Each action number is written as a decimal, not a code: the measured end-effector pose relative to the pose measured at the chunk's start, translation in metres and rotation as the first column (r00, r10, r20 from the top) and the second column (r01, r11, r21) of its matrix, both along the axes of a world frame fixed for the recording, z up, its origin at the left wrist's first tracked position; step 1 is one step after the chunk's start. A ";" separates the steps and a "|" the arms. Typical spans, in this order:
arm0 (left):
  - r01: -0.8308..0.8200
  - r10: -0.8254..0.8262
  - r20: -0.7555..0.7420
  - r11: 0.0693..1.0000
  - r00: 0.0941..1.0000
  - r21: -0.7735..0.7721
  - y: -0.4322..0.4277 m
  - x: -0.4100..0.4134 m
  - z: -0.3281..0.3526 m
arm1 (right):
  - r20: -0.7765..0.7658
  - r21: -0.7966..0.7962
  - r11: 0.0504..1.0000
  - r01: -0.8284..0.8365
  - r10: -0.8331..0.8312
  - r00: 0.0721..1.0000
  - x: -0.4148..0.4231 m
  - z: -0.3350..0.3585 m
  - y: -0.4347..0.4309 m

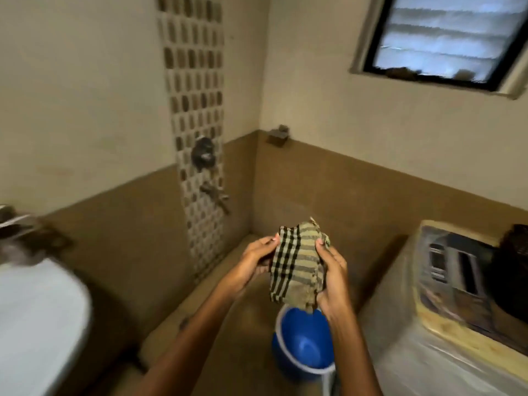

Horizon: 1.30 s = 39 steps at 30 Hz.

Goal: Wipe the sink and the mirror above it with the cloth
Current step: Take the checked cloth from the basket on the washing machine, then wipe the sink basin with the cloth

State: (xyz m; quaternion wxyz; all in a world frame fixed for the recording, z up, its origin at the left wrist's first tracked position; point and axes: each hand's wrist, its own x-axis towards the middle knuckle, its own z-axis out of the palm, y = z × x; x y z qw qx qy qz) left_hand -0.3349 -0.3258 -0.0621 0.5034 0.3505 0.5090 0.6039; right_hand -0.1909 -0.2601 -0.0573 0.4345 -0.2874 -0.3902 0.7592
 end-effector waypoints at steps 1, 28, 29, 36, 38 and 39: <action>-0.064 0.064 -0.001 0.998 0.998 0.022 -0.032 -0.019 -0.004 | -0.033 -0.057 0.993 -0.099 0.097 0.995 -0.025 -0.011 -0.026; -0.924 0.909 -0.300 0.181 0.288 -0.337 -0.526 -0.243 -0.091 | 0.725 0.573 0.779 -0.257 -0.334 0.603 -0.318 -0.096 -0.251; -0.926 0.913 -0.300 0.170 0.277 -0.336 -0.530 -0.245 -0.092 | 0.739 0.575 0.760 -0.304 -0.322 0.592 -0.334 -0.096 -0.252; -0.930 0.917 -0.344 0.069 0.201 -0.360 -0.537 -0.266 -0.100 | 0.885 0.374 0.717 -0.589 -0.084 0.459 -0.450 -0.127 -0.266; -0.938 0.911 -0.383 0.010 0.152 -0.347 -0.543 -0.273 -0.106 | 0.895 0.405 0.648 -0.645 -0.137 0.424 -0.463 -0.140 -0.262; -0.942 0.906 -0.404 -0.020 0.124 -0.334 -0.546 -0.276 -0.109 | 0.891 0.439 0.590 -0.677 -0.186 0.414 -0.466 -0.148 -0.260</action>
